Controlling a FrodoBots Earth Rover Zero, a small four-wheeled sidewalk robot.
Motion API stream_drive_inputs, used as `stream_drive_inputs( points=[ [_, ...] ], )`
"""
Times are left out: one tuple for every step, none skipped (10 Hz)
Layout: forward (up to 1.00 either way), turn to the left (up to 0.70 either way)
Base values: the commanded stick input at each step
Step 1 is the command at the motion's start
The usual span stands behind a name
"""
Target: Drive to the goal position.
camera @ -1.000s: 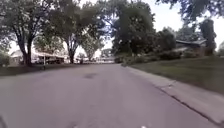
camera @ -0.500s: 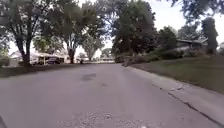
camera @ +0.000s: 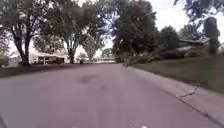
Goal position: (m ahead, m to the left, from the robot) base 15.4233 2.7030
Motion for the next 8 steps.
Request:
stream_drive_inputs(
  points=[
    [0.70, -0.04],
    [0.70, 0.00],
    [0.70, 0.00],
    [0.70, 0.00],
    [0.70, 0.00],
    [0.70, 0.00],
    [0.70, 0.00],
    [0.70, 0.00]
  ],
)
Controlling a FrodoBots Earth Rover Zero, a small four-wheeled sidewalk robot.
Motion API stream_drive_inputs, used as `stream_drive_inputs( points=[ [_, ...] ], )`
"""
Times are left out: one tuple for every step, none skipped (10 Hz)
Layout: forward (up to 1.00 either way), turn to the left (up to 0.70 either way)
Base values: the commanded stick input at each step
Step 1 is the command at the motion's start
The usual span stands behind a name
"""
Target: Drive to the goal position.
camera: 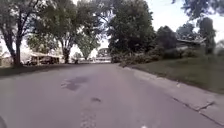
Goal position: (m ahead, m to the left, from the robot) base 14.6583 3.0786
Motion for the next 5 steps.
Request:
stream_drive_inputs(
  points=[
    [0.70, 0.00],
    [0.70, 0.00],
    [0.70, 0.00],
    [0.70, 0.00],
    [0.70, 0.00]
  ],
)
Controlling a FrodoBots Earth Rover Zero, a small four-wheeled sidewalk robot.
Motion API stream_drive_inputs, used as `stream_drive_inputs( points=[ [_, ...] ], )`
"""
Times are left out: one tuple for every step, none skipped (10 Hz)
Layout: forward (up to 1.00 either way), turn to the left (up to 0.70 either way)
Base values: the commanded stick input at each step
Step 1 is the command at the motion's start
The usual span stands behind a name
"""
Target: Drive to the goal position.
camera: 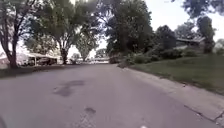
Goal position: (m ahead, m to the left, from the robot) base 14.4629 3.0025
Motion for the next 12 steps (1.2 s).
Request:
stream_drive_inputs(
  points=[
    [0.70, 0.00],
    [0.70, 0.00],
    [0.70, 0.00],
    [0.70, 0.09],
    [0.70, 0.35],
    [0.70, 0.35],
    [0.70, 0.16],
    [0.70, 0.00],
    [0.70, 0.00],
    [0.70, 0.00],
    [0.70, 0.00],
    [0.70, 0.00]
  ],
)
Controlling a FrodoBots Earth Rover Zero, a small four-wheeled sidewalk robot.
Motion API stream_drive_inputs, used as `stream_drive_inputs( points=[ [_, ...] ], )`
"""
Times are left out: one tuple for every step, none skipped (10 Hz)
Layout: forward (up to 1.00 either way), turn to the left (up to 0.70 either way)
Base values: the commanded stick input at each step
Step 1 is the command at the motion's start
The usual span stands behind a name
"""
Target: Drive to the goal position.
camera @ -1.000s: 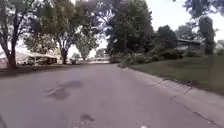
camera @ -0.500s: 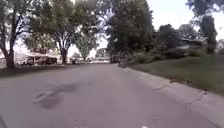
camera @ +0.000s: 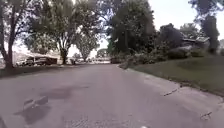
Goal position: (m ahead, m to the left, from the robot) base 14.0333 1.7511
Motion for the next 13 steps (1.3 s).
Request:
stream_drive_inputs(
  points=[
    [0.70, 0.00],
    [0.70, 0.00],
    [0.70, 0.00],
    [0.70, 0.00],
    [0.70, 0.00],
    [0.70, 0.00],
    [0.70, 0.00],
    [0.70, 0.00],
    [0.70, 0.00],
    [0.70, 0.00],
    [0.70, 0.00],
    [0.70, 0.00],
    [0.70, 0.00]
  ],
)
